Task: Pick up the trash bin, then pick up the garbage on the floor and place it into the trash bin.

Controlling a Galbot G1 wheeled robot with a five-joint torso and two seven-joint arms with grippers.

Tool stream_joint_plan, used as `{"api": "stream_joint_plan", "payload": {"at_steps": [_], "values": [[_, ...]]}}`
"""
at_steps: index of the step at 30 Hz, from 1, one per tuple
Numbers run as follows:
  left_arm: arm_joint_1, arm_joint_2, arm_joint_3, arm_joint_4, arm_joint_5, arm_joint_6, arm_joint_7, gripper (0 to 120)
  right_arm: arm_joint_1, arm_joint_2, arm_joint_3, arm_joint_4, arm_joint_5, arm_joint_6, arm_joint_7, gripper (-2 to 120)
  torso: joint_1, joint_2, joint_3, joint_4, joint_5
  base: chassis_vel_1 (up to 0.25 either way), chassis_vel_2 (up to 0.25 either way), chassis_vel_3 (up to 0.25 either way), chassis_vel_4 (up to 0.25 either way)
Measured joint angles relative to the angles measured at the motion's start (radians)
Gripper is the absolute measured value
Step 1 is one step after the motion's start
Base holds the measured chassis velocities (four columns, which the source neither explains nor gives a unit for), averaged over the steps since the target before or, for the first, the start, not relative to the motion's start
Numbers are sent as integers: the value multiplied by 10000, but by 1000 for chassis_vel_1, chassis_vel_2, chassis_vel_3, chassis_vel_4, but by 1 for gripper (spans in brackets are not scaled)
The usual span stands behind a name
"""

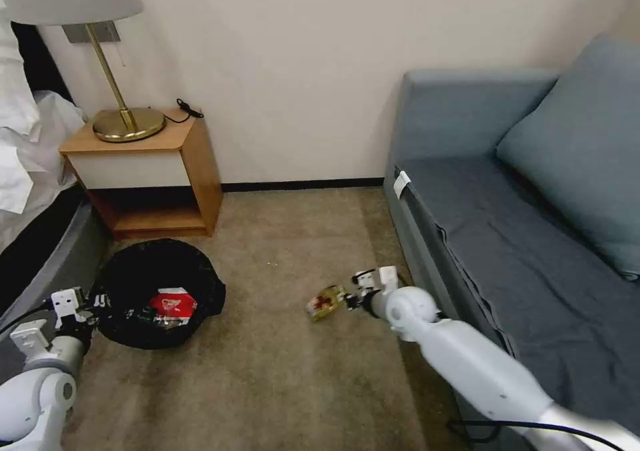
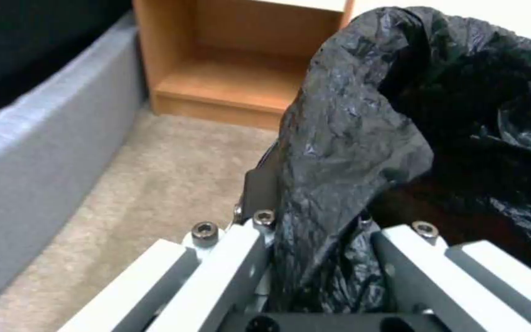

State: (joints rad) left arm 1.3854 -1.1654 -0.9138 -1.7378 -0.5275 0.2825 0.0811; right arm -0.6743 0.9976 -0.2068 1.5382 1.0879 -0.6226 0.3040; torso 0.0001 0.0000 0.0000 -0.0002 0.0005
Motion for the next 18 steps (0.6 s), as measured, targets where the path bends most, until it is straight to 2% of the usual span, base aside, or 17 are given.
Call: {"api": "stream_joint_plan", "payload": {"at_steps": [2,4,7,9,13,18], "values": [[-22,-16,64,2,8,0,0,4,3,-85,41,150,12,3,15,0,0,0,0,1,1,0,0,0,0],[-199,-111,473,23,93,-3,-33,4,114,-605,152,984,126,125,109,0,0,1,0,0,0,0,0,0,0],[-292,-151,665,25,135,-3,-55,4,161,-816,219,1337,212,140,172,0,0,1,0,2,-1,0,0,0,0],[-506,-216,1008,33,188,21,-130,4,184,-1175,462,2084,586,123,460,0,0,1,0,0,0,0,0,0,0],[-686,-305,1372,67,251,53,-171,4,186,-1637,760,2884,927,93,617,0,0,0,0,1,-1,0,0,0,0],[-834,-370,1797,215,302,95,-220,4,199,-2284,1043,3690,964,574,140,0,0,0,0,1,0,0,0,0,0]]}}
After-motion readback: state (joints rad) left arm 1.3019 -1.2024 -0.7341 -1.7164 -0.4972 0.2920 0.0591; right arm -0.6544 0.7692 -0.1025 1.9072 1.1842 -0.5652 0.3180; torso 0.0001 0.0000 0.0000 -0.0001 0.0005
